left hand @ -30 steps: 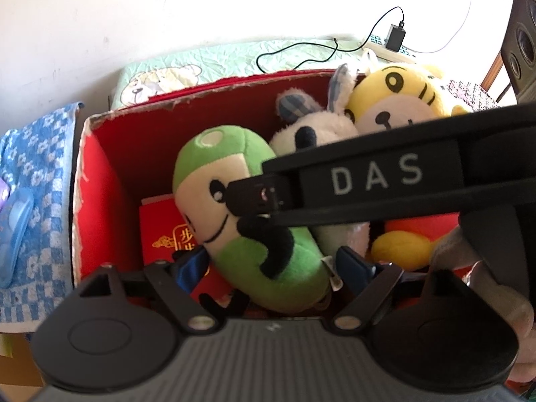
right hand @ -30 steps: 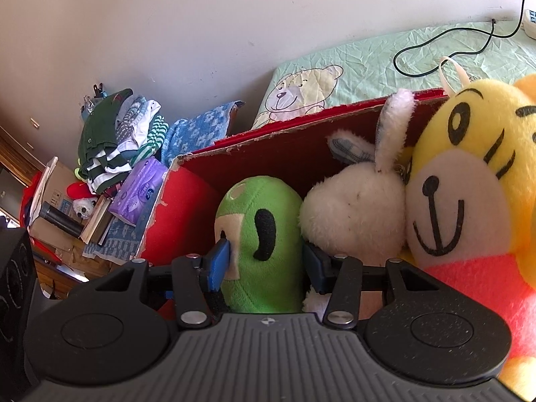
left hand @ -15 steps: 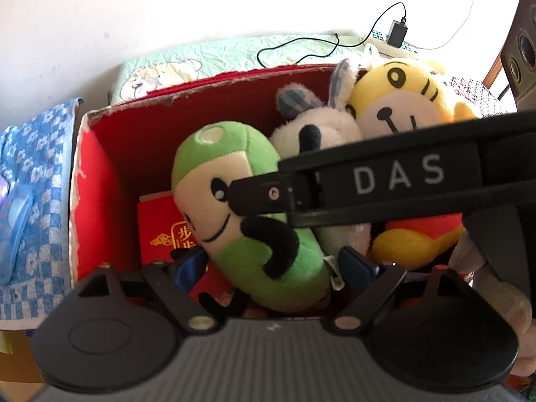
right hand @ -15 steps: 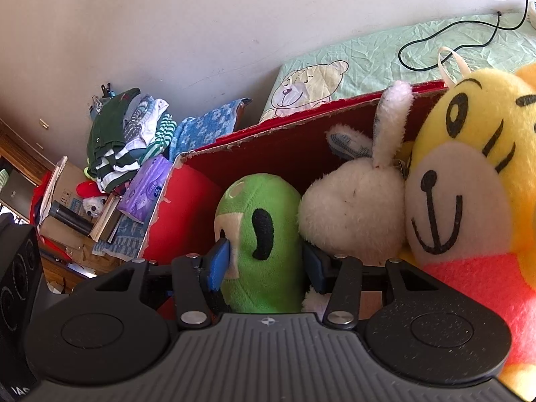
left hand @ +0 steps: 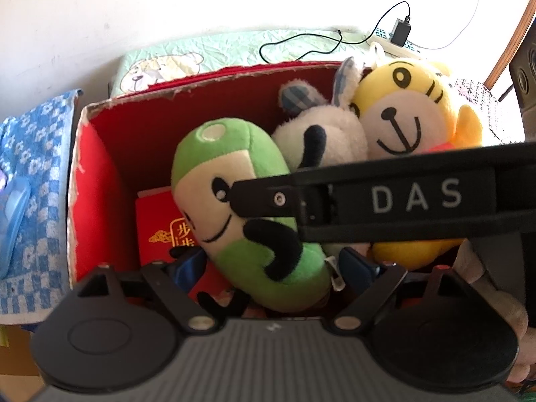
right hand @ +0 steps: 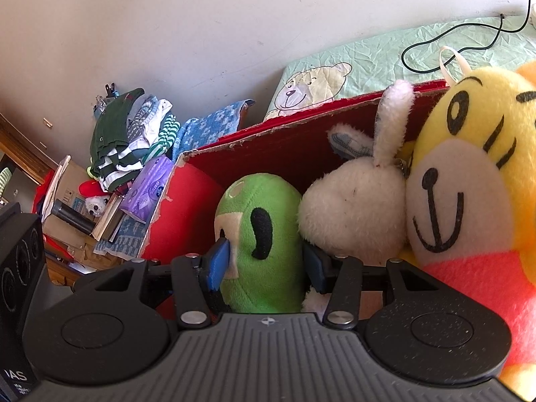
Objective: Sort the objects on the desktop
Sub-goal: 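Open the right gripper to release the green plush in the box, then move the right gripper back to the white rabbit with blue bow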
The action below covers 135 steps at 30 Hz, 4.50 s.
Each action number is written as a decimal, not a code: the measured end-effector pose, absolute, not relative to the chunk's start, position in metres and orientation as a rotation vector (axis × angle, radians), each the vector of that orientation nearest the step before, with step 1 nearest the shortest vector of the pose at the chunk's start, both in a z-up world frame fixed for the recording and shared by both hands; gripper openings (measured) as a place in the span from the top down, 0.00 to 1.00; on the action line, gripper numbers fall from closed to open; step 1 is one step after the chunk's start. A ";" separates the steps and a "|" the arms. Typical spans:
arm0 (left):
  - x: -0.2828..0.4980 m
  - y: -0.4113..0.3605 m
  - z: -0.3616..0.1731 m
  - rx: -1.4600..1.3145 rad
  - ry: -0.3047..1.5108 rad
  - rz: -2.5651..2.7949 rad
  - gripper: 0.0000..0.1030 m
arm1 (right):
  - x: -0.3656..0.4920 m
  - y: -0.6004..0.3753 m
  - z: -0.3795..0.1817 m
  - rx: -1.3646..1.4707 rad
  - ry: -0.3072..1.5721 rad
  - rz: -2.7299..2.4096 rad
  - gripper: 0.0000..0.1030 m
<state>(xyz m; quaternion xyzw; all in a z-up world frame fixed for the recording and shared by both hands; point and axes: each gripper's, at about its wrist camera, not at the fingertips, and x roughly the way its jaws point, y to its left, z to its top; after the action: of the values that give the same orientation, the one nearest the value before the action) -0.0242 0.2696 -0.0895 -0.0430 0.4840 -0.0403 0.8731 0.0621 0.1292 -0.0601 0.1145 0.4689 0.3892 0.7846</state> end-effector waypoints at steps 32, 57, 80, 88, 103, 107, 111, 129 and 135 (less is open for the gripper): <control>-0.024 0.270 -0.081 -0.098 1.005 -0.028 0.27 | 0.046 0.097 -0.048 0.312 0.943 0.815 0.46; -0.028 0.258 -0.075 -0.067 1.009 0.019 0.26 | 0.036 0.088 -0.048 0.312 0.909 0.743 0.46; -0.045 0.249 -0.058 -0.071 0.940 0.033 0.12 | 0.023 0.071 -0.036 0.349 0.869 0.744 0.45; -0.057 0.244 -0.042 -0.095 0.880 0.025 0.10 | 0.011 0.043 -0.031 0.425 0.816 0.746 0.43; -0.060 0.161 -0.005 -0.166 0.779 -0.096 0.11 | 0.034 -0.070 -0.026 0.602 0.797 0.796 0.40; -0.048 0.118 -0.004 -0.182 0.787 -0.156 0.11 | 0.047 -0.109 -0.032 0.620 0.811 0.746 0.40; -0.035 0.073 -0.008 -0.199 0.805 -0.205 0.11 | 0.056 -0.147 -0.042 0.608 0.834 0.704 0.40; 0.035 -0.035 -0.073 -0.238 0.903 -0.186 0.08 | 0.090 -0.252 -0.089 0.559 0.950 0.483 0.41; 0.060 -0.046 -0.086 -0.260 0.873 -0.203 0.08 | 0.109 -0.264 -0.097 0.571 0.964 0.443 0.44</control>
<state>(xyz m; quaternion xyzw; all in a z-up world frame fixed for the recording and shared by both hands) 0.0602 -0.0462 -0.0864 -0.1255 0.4210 -0.0979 0.8930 0.1086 -0.2640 -0.0971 0.2684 0.4534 0.2082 0.8240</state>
